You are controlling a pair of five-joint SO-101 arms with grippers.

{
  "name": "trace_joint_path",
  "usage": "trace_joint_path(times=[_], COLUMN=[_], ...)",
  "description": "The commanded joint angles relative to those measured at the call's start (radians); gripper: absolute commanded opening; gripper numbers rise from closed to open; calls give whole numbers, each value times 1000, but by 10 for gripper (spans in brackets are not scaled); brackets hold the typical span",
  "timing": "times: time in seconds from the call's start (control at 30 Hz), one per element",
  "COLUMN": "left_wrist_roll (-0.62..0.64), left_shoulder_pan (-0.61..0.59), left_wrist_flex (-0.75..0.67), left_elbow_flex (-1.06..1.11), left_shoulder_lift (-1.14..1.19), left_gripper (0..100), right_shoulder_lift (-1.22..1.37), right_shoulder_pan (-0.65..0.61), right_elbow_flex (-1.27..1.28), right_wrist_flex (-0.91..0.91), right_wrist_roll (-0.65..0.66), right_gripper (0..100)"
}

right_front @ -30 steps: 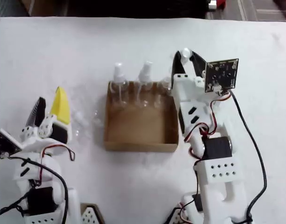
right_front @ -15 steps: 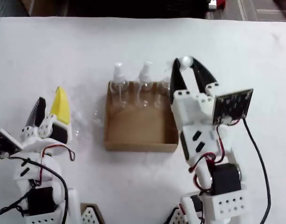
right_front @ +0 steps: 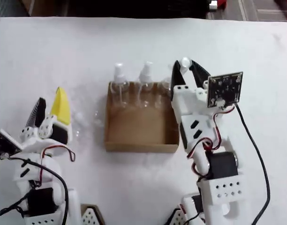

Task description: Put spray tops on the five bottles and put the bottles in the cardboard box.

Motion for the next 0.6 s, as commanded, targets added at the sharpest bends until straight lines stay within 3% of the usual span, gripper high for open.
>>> trace_joint_path(times=[0.0,0.23,0.57], left_wrist_roll=[17,17,17], left_shoulder_pan=[-7,-7,-7], left_wrist_flex=[-2,-2,0], left_elbow_flex=[-20,-20,-20], left_shoulder_lift=[-10,-10,-10], left_gripper=[207,207,207], right_shoulder_lift=[4,33,331], right_shoulder_pan=[5,-10,-15], right_elbow_flex=[-38,-5,-118], right_wrist_flex=[5,-2,-39], right_wrist_roll=[2,9,2], right_gripper=[16,16,16])
